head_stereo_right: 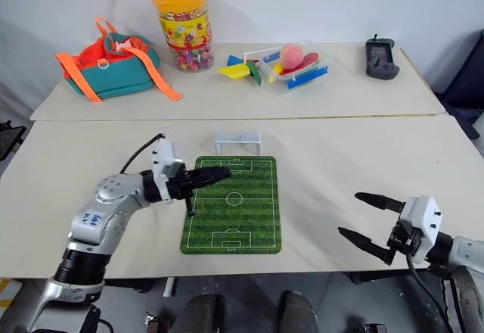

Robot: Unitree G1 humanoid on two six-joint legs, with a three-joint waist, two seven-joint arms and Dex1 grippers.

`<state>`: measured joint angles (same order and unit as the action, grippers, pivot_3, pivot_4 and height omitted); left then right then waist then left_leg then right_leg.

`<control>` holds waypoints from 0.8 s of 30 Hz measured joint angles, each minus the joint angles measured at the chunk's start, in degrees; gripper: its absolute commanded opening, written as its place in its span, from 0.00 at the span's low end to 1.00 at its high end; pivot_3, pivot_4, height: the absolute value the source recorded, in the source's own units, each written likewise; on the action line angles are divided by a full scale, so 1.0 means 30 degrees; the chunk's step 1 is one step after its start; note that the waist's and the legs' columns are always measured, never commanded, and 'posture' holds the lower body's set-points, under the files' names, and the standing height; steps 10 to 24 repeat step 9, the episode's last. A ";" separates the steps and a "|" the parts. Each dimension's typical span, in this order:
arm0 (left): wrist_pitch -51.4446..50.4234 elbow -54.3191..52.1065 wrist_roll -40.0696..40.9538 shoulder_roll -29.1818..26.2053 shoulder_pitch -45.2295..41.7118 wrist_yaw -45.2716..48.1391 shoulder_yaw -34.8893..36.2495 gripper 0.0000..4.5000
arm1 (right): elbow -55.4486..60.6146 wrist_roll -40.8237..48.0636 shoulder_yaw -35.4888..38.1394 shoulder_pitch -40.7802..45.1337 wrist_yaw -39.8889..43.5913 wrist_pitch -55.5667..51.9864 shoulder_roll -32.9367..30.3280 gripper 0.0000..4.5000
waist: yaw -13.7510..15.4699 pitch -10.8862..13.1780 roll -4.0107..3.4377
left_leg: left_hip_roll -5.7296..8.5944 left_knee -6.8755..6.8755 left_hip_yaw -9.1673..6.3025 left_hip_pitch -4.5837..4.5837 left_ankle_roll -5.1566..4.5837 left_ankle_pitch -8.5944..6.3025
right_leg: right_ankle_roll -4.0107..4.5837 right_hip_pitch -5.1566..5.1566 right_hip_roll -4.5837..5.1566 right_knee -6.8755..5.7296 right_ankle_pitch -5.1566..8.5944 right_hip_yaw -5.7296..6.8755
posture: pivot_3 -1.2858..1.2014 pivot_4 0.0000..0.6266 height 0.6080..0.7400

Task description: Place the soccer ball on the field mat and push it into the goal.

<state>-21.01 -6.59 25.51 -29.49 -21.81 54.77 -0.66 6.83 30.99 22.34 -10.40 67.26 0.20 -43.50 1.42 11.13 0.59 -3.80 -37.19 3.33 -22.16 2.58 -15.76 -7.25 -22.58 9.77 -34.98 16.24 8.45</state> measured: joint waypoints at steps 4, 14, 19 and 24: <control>-0.0916 -0.0414 0.0533 -0.1588 0.1048 0.0778 0.0374 0.00 | -0.0163 -0.0111 -0.0087 0.0303 0.0047 -0.0001 0.0016 1.00 | -0.0005 0.0001 0.0000 | -0.0002 0.0001 0.0004 -0.0002 -0.0017 -0.0011 | 0.0000 -0.0009 -0.0001 0.0000 0.0000 -0.0005 | 0.52 0.24 1.00; 0.0596 0.1212 0.0396 -0.2400 0.1842 0.1521 0.1674 0.00 | -0.0586 -0.0235 -0.0359 0.0894 0.0233 -0.0002 0.0014 1.00 | -0.0018 0.0001 -0.0003 | -0.0007 0.0000 0.0021 -0.0010 -0.0023 -0.0016 | 0.0002 -0.0023 -0.0008 0.0007 0.0000 -0.0014 | 0.52 0.24 1.00; 0.0596 0.1212 0.0396 -0.2400 0.1842 0.1521 0.1674 0.00 | -0.0586 -0.0235 -0.0359 0.0894 0.0233 -0.0002 0.0014 1.00 | -0.0018 0.0001 -0.0003 | -0.0007 0.0000 0.0021 -0.0010 -0.0023 -0.0016 | 0.0002 -0.0023 -0.0008 0.0007 0.0000 -0.0014 | 0.52 0.24 1.00; 0.0596 0.1212 0.0396 -0.2400 0.1842 0.1521 0.1674 0.00 | -0.0586 -0.0235 -0.0359 0.0894 0.0233 -0.0002 0.0014 1.00 | -0.0018 0.0001 -0.0003 | -0.0007 0.0000 0.0021 -0.0010 -0.0023 -0.0016 | 0.0002 -0.0023 -0.0008 0.0007 0.0000 -0.0014 | 0.52 0.24 1.00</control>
